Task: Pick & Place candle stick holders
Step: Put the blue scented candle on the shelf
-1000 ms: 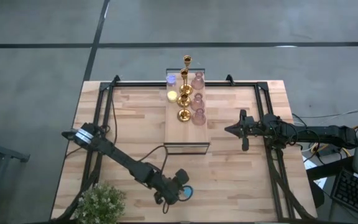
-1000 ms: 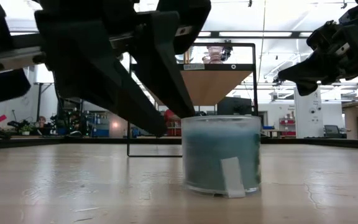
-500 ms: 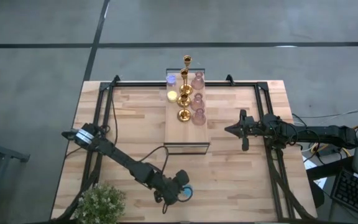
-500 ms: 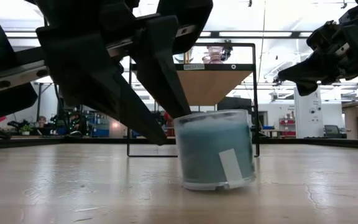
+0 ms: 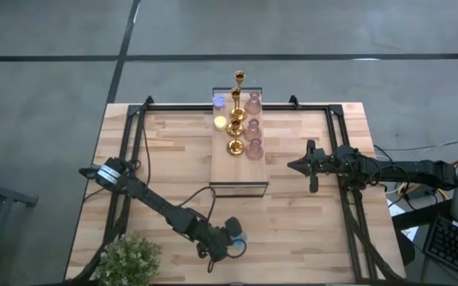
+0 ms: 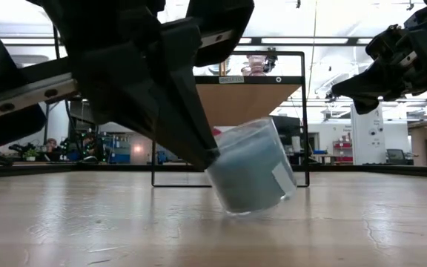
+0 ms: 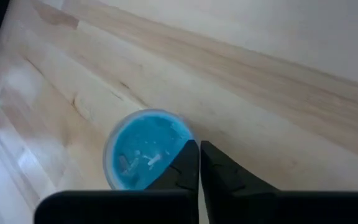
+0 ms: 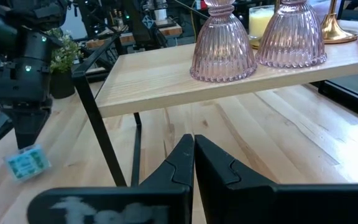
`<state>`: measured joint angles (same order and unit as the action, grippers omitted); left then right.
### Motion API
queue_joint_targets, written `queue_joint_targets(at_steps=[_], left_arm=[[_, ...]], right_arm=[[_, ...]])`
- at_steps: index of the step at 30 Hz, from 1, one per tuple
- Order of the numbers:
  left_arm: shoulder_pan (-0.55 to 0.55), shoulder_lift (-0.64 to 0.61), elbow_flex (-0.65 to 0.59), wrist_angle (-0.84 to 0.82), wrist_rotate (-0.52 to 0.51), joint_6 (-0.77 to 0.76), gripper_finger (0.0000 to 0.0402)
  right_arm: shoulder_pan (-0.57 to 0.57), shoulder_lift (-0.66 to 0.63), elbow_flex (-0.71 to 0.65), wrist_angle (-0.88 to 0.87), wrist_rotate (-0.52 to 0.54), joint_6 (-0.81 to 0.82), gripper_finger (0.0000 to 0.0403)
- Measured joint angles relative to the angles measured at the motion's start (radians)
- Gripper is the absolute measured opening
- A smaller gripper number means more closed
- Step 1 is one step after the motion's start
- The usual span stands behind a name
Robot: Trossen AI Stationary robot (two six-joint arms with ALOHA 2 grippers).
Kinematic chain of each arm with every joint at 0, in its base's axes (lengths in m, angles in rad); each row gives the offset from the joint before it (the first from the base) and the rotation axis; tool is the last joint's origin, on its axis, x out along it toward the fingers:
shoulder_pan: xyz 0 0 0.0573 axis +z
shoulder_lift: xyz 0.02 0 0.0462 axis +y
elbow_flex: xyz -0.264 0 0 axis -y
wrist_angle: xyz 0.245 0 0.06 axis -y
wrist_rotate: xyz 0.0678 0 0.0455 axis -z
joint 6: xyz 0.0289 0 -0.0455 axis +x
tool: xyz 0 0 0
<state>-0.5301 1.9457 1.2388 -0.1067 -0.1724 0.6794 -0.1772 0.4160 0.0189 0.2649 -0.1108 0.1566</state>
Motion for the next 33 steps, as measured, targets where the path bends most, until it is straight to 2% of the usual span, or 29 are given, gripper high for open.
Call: queue_joint_targets(at_steps=[6, 12, 18, 22, 29, 33], left_arm=[[-0.001, -0.01, 0.0, -0.044, -0.011, -0.047, 0.0005], [-0.005, -0.089, 0.007, -0.246, -0.013, -0.138, 0.0002], [-0.019, -0.229, 0.005, -0.503, 0.008, -0.271, 0.0001], [-0.018, -0.344, 0.004, -0.663, 0.06, -0.363, 0.0001], [-0.003, -0.523, 0.005, -0.855, 0.083, -0.454, 0.0001], [0.046, -0.598, 0.009, -0.874, 0.07, -0.442, 0.0]], right_arm=[[0.0, 0.0, 0.0, 0.0, 0.0, 0.0, 0.0008], [-0.001, 0.0, 0.0, 0.0, 0.0, 0.0, 0.0008], [-0.001, 0.0, 0.0, 0.0, 0.001, 0.0, 0.0008], [0.0, 0.0, 0.0, 0.0, 0.0, 0.0, 0.0008], [0.0, 0.0, 0.0, 0.0, 0.0, 0.0, 0.0008], [0.0, 0.0, 0.0, 0.0, 0.0, 0.0, 0.0008]])
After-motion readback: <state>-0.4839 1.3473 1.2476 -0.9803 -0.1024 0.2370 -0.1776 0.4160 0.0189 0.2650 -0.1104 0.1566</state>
